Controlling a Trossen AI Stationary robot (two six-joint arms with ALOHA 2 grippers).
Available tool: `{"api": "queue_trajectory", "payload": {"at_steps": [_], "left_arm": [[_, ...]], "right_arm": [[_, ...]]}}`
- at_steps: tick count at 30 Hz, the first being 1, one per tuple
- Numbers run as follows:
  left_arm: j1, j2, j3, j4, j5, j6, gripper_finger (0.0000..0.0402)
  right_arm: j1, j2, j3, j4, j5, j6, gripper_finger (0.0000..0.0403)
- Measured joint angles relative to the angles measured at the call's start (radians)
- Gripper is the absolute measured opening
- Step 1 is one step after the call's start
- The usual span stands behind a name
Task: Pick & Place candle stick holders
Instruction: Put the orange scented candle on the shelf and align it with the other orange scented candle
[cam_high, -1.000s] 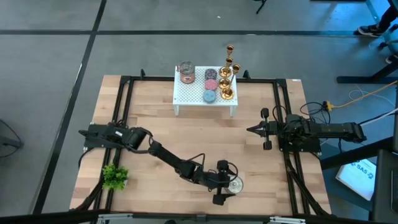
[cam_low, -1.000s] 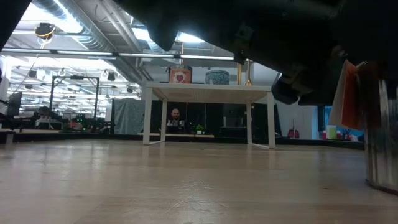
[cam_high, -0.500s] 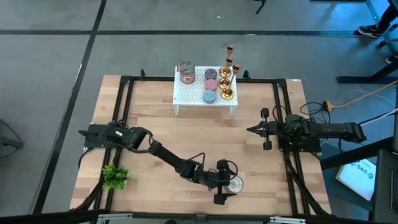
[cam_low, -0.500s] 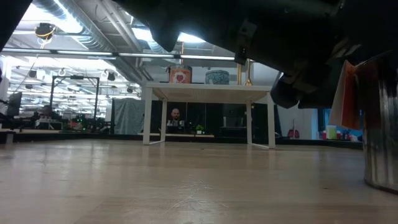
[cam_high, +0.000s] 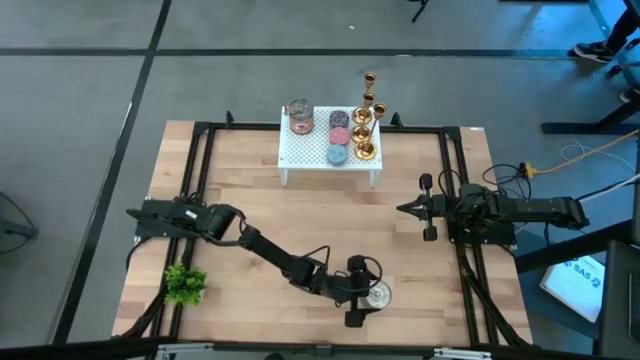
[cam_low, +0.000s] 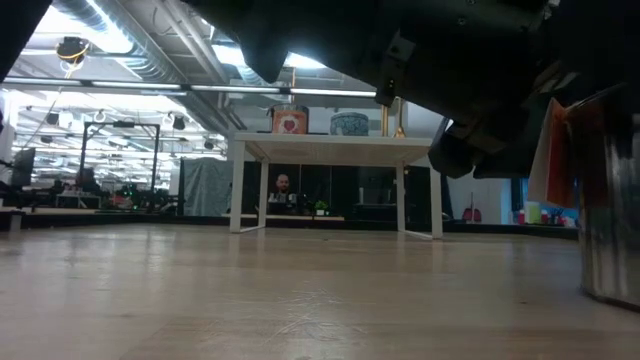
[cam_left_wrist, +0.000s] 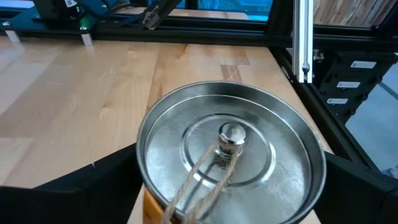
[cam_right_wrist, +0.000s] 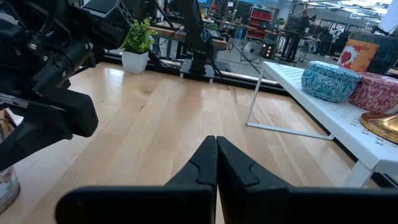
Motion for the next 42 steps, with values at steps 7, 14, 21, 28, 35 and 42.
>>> {"api": "queue_trajectory", "payload": {"at_steps": [7, 14, 21, 28, 35, 42], "left_arm": [[0.007, 0.0, 0.0, -0.003, -0.004, -0.001, 0.0351], [0.009, -0.005, 0.0, -0.012, -0.026, -0.003, 0.0351], [0.039, -0.12, -0.003, -0.18, -0.013, 0.005, 0.0351], [0.048, -0.285, -0.001, -0.398, -0.005, 0.06, 0.0351], [0.043, -0.474, -0.134, -0.465, -0.098, 0.068, 0.0351], [0.018, -0.729, -0.443, -0.299, -0.252, 0.029, 0.0351]], "right_arm": [[0.0, 0.0, 0.0, 0.0, 0.0, 0.0, 0.0001], [0.0, 0.0, 0.0, 0.0, 0.0, 0.0, 0.0001], [0.0, 0.0, 0.0, 0.0, 0.0, 0.0, 0.0001], [0.0, 0.0, 0.0, 0.0, 0.0, 0.0, 0.0001], [0.0, 0.0, 0.0, 0.0, 0.0, 0.0, 0.0001], [0.0, 0.0, 0.0, 0.001, -0.001, 0.0, 0.0001]]}}
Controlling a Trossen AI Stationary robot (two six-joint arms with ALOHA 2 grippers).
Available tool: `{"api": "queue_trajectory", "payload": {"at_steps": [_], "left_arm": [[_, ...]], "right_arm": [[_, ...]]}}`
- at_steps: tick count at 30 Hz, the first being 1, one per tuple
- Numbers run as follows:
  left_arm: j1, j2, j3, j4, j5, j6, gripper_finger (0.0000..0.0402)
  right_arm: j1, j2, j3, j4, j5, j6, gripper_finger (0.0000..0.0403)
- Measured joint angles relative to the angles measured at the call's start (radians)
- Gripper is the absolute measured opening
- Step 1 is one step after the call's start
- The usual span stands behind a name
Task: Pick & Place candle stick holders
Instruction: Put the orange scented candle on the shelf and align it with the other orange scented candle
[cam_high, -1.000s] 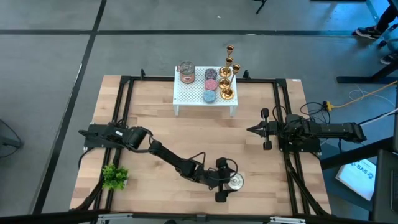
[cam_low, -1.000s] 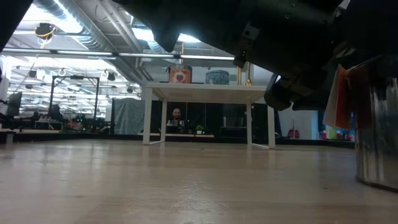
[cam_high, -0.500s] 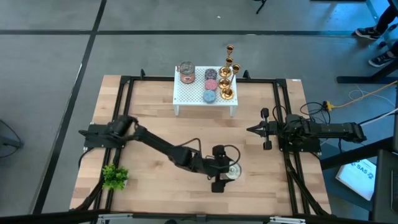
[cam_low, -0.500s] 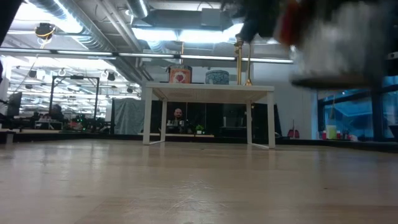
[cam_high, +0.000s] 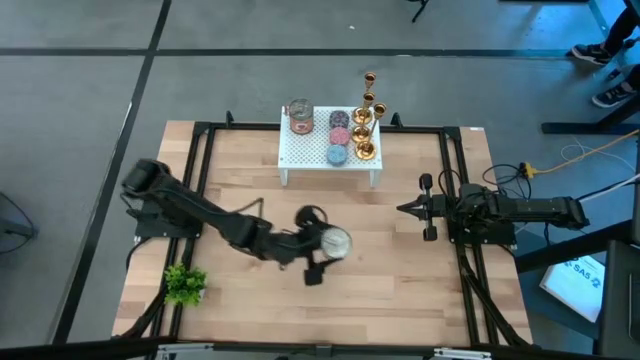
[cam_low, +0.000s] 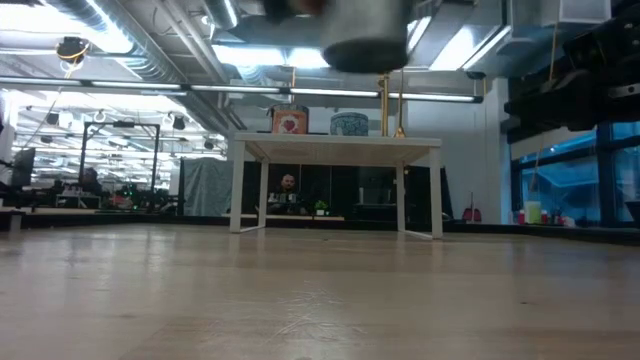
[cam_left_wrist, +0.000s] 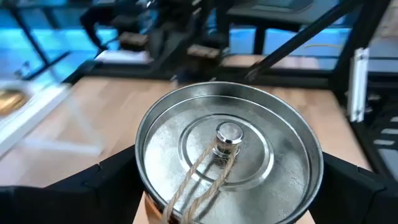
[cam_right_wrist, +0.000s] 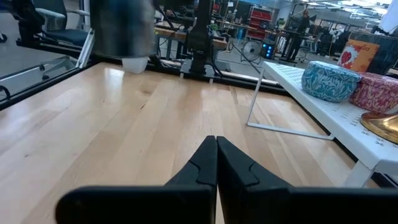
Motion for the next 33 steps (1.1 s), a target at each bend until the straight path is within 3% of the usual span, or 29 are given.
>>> {"api": "queue_trajectory", "payload": {"at_steps": [6, 11, 17, 28, 33], "left_arm": [[0.012, -0.196, -0.154, -0.038, -0.021, -0.043, 0.035], [0.034, -0.314, -0.172, -0.167, -0.087, -0.066, 0.035], [0.114, -0.391, -0.17, -0.184, -0.165, -0.021, 0.035], [0.484, -0.388, -0.17, -0.243, -0.004, -0.035, 0.035], [0.584, -0.386, -0.173, -0.251, 0.074, -0.049, 0.035]], "right_arm": [[0.0, 0.0, 0.0, 0.0, 0.0, 0.0, 0.0001], [0.0, 0.0, 0.0, 0.0, 0.0, 0.0, 0.0001], [0.0, 0.0, 0.0, 0.0, 0.0, 0.0, 0.0001], [0.0, 0.0, 0.0, 0.0, 0.001, 0.0, 0.0001], [0.0, 0.0, 0.0, 0.0, 0.001, 0.0, 0.0001]]}}
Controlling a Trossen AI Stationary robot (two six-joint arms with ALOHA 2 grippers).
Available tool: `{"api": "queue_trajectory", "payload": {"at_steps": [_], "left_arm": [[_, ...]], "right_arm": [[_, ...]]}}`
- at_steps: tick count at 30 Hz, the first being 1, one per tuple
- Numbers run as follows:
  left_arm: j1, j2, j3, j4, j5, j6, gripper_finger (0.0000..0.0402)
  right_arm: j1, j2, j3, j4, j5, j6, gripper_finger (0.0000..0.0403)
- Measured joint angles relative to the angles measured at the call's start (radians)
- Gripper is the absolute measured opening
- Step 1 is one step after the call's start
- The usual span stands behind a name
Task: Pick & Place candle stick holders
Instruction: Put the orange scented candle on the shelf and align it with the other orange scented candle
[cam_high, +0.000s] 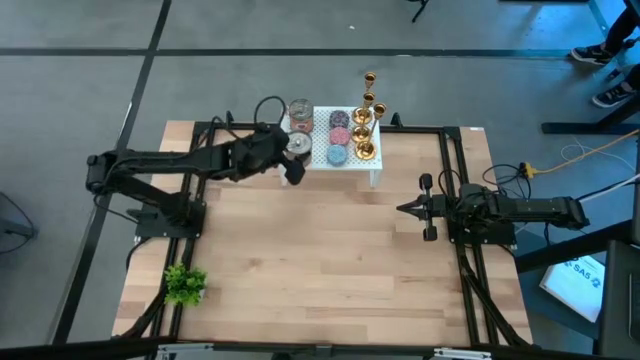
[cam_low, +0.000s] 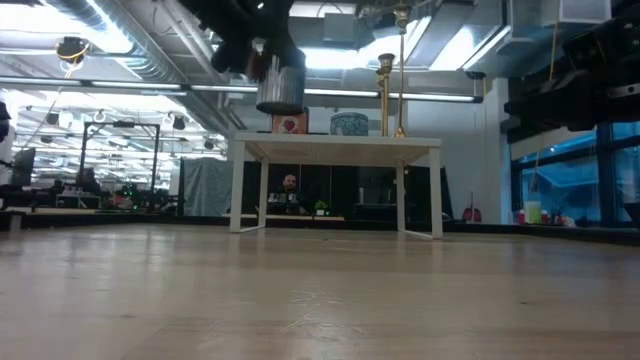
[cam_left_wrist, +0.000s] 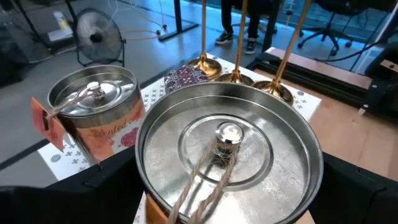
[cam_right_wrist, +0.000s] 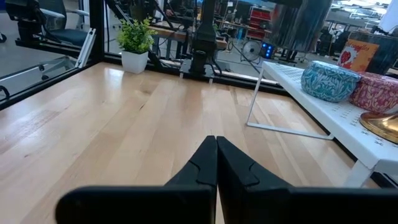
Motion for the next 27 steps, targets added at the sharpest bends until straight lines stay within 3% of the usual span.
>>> {"api": "queue_trajectory", "payload": {"at_steps": [5, 11, 14, 19, 27], "left_arm": [[0.027, 0.001, -0.077, 0.037, 0.011, -0.022, 0.035], [0.055, 0.001, -0.166, 0.224, 0.02, 0.025, 0.035], [0.1, 0.001, -0.172, 0.239, 0.035, 0.044, 0.035], [0.161, 0.002, -0.172, 0.243, 0.146, 0.019, 0.035], [0.178, 0.039, -0.171, 0.263, 0.15, 0.026, 0.035]], "right_arm": [[0.0, 0.0, 0.0, 0.0, 0.0, 0.0, 0.0001], [0.0, 0.0, 0.0, 0.0, 0.0, 0.0, 0.0001], [0.0, 0.0, 0.0, 0.0, 0.0, 0.0, 0.0001], [0.0, 0.0, 0.0, 0.0, 0.0, 0.0, 0.0001], [0.0, 0.0, 0.0, 0.0, -0.001, 0.0, 0.0001]]}}
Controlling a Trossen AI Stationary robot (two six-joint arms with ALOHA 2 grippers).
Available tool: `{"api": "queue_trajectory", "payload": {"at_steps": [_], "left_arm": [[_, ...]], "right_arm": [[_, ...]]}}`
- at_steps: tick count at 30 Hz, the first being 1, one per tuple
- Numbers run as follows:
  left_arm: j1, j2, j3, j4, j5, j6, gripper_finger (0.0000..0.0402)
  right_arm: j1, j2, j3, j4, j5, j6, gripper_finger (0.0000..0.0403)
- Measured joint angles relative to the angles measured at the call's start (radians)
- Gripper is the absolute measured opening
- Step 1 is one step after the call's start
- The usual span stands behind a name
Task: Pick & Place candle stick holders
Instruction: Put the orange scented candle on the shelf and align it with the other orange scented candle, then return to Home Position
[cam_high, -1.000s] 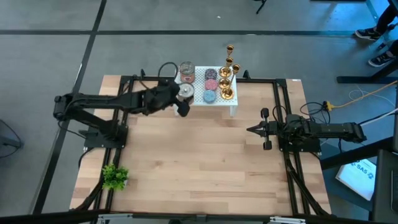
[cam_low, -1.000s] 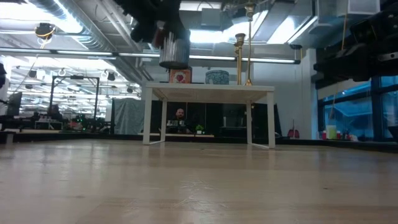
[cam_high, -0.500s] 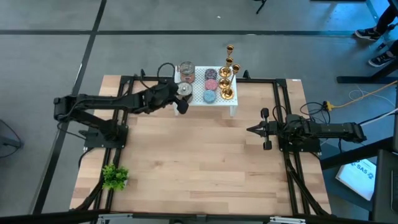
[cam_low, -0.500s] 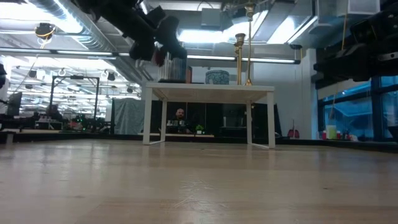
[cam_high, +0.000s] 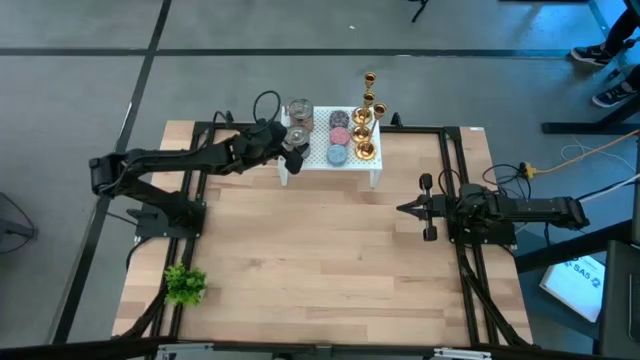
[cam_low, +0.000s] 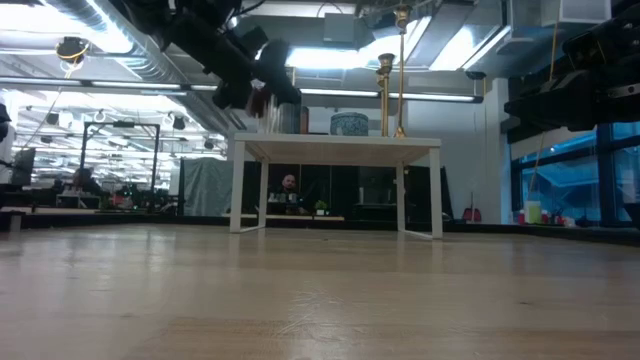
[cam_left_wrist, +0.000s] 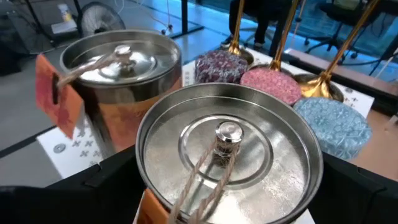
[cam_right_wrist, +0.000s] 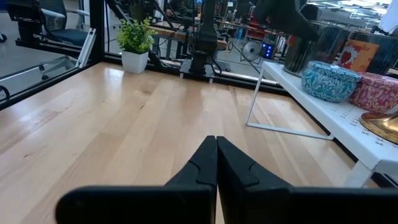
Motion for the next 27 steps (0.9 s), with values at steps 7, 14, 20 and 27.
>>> {"api": "queue_trajectory", "payload": {"at_steps": [7, 14, 20, 27], "left_arm": [[0.0, 0.027, 0.002, 0.048, 0.003, 0.01, 0.035], [0.001, 0.026, 0.001, 0.073, -0.01, -0.002, 0.0388], [0.0, 0.009, 0.031, 0.066, 0.009, 0.038, 0.0394], [-0.018, -0.096, 0.034, 0.003, 0.005, 0.059, 0.0398]], "right_arm": [[0.0, 0.0, 0.0, 0.0, 0.0, 0.0, 0.0001], [0.0, 0.0, 0.0, 0.0, 0.0, 0.0, 0.0001], [0.0, 0.0, 0.0, 0.0, 0.0, 0.0, 0.0001], [0.0, 0.0, 0.0, 0.0, 0.0, 0.0, 0.0001]]}}
